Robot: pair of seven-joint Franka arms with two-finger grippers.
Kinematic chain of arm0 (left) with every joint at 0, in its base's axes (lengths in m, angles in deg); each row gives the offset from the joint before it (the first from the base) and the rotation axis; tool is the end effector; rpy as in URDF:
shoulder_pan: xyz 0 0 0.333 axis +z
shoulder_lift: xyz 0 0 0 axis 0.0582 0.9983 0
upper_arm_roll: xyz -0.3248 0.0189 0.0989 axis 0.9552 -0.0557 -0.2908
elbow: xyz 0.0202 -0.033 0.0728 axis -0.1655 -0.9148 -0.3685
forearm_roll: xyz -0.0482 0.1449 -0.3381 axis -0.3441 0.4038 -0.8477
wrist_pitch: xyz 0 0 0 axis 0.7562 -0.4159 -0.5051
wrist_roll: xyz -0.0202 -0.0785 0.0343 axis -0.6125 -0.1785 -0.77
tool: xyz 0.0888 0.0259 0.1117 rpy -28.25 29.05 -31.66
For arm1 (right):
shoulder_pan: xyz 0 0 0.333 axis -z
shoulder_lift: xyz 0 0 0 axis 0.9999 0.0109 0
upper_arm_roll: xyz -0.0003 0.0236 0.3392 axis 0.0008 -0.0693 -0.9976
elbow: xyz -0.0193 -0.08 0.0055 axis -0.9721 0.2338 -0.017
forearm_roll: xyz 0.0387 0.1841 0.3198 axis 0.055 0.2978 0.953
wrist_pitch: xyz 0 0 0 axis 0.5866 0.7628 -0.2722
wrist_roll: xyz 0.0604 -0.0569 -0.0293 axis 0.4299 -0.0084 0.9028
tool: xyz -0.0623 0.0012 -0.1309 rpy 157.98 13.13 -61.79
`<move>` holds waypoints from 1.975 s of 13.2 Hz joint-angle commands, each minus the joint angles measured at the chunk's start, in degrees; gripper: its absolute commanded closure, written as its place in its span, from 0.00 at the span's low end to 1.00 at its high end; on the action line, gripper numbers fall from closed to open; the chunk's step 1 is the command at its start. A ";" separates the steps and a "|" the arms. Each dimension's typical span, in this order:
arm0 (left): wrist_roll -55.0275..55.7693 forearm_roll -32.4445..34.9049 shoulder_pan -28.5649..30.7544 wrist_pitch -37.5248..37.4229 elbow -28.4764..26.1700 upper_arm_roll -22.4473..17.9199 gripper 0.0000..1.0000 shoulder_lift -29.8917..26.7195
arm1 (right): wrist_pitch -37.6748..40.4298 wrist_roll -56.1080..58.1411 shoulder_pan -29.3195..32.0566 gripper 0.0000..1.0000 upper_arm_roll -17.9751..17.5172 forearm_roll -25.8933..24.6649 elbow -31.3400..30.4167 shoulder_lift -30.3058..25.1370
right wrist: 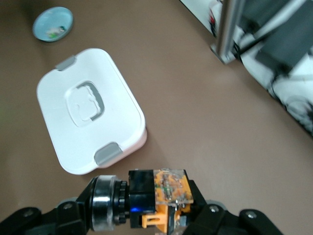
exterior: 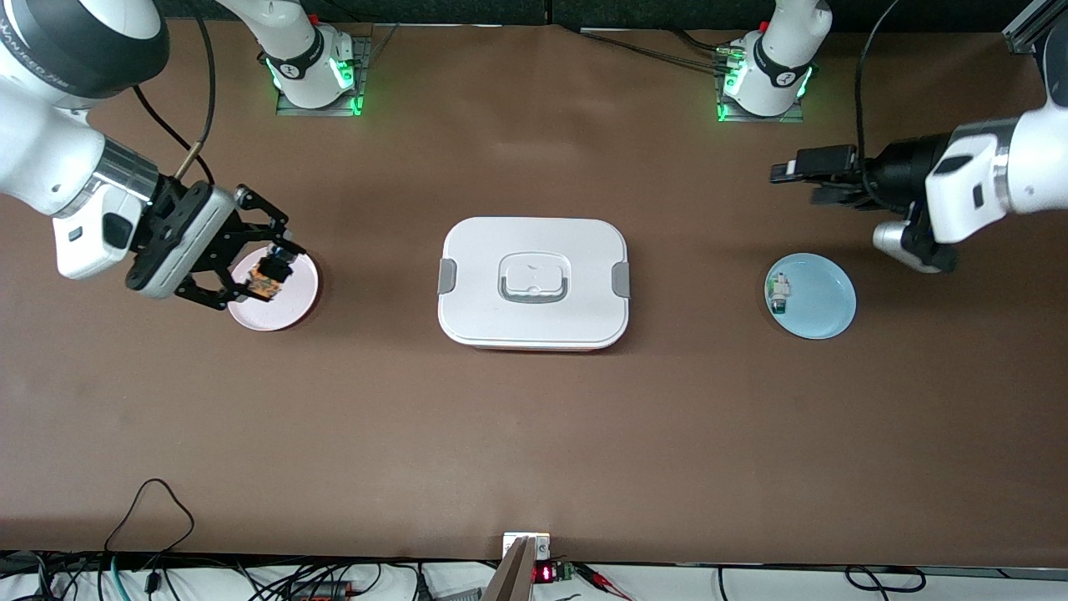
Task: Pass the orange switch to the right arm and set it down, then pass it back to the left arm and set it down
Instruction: 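Lift the switch toward the box while the left gripper approaches, then bring the switch over the box toward the left gripper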
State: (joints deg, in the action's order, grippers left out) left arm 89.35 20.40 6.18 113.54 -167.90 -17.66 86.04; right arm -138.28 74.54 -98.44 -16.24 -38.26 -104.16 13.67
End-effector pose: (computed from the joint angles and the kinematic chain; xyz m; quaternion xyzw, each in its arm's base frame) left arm 0.5567 -0.1267 0.5644 0.9101 -0.0243 -0.1822 0.3715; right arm 0.6020 0.1689 0.5579 -0.8406 -0.4760 -0.1707 0.1940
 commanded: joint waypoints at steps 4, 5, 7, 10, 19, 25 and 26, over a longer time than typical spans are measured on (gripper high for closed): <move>1.73 -17.66 0.15 2.25 -3.17 0.19 0.00 4.11 | -2.05 23.18 0.10 0.80 -0.41 19.09 -2.93 2.51; 1.82 -20.90 -0.03 4.62 -5.27 0.27 0.00 3.50 | -1.95 27.04 0.10 0.80 -0.41 22.95 -3.89 2.69; 2.43 -26.44 -0.20 10.67 -10.19 0.89 0.00 1.31 | -0.82 31.89 -0.08 0.80 -0.41 29.90 -5.30 3.56; 2.96 -28.56 -0.29 17.62 -11.18 6.58 0.00 1.99 | 3.58 38.39 0.01 0.80 -0.41 40.10 -5.39 6.29; 2.00 -46.66 -13.45 44.94 -10.92 10.21 0.00 6.39 | 5.88 46.94 -4.55 0.80 -0.41 62.52 -5.48 11.83; -0.99 -49.76 -19.97 56.22 -8.64 10.21 0.00 8.94 | -6.85 45.97 -6.32 0.81 -8.21 66.22 -5.04 11.83; -0.91 -50.11 -20.33 56.49 -7.50 10.21 0.00 9.73 | -9.05 45.97 -7.36 0.81 -8.84 67.62 -4.96 11.83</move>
State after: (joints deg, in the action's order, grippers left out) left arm 90.17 -27.59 -12.39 168.04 -178.28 -7.15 93.75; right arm -144.01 120.45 -104.77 -23.68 26.48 -109.75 25.48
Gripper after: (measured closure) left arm 0.000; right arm 0.269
